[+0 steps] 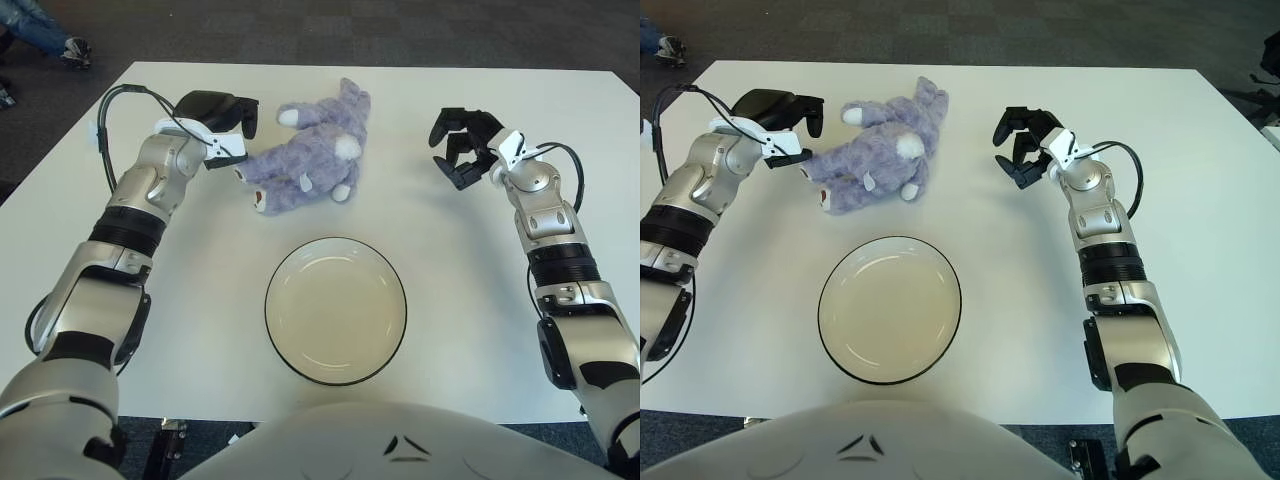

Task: Put the doll into the plate.

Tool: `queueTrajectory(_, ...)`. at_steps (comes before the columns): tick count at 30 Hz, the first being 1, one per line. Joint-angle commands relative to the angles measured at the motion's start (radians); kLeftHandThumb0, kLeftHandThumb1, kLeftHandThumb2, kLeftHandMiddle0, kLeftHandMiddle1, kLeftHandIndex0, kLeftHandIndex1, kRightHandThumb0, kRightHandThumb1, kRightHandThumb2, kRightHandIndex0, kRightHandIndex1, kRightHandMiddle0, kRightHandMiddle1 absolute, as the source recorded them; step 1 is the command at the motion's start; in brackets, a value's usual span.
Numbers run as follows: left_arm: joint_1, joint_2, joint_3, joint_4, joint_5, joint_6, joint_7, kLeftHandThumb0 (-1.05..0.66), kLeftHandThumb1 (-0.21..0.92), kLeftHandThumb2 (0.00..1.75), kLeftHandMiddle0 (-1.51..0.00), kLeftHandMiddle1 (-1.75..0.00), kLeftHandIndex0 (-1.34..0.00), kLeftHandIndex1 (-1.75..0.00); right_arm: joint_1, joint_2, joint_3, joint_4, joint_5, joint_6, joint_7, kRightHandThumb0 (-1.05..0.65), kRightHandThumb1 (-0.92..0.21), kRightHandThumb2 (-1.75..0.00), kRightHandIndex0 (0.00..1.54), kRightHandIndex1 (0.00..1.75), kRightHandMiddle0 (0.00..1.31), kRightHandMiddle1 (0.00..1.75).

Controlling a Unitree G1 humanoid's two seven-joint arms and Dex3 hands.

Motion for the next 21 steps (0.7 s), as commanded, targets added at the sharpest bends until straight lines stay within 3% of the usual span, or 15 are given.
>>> queueTrajectory(1,-0.023,0.021,-0.006,0.010,-0.008,-0.057,0.019,0.00,0.05,1.61,-0.70,-1.72,-0.69,-1.75,0.001,-0.012,0.019,-0.001,-0.048,-0.044,-0.043,-0.01,-0.09,-1.47,0.84,1.64,0.64,1.54)
queueTrajectory(12,-0.039,0.031,0.003,0.070,-0.041,-0.249,0.076,0.00,0.05,1.61,-0.69,-1.72,-0.69,-1.75,-0.096,-0.004,0.096,0.154,-0.210,-0.219,-0.233,-0.01,-0.05,-1.52,0.83,1.71,0.73,1.47)
queueTrajectory(21,-0.029,0.027,0.010,0.043,-0.054,-0.260,0.067,0.00,0.05,1.60,-0.69,-1.72,-0.69,-1.75,-0.175,-0.028,0.156,0.272,-0.330,-0.345,-0.366,-0.02,-0.01,-1.56,0.84,1.75,0.78,1.42)
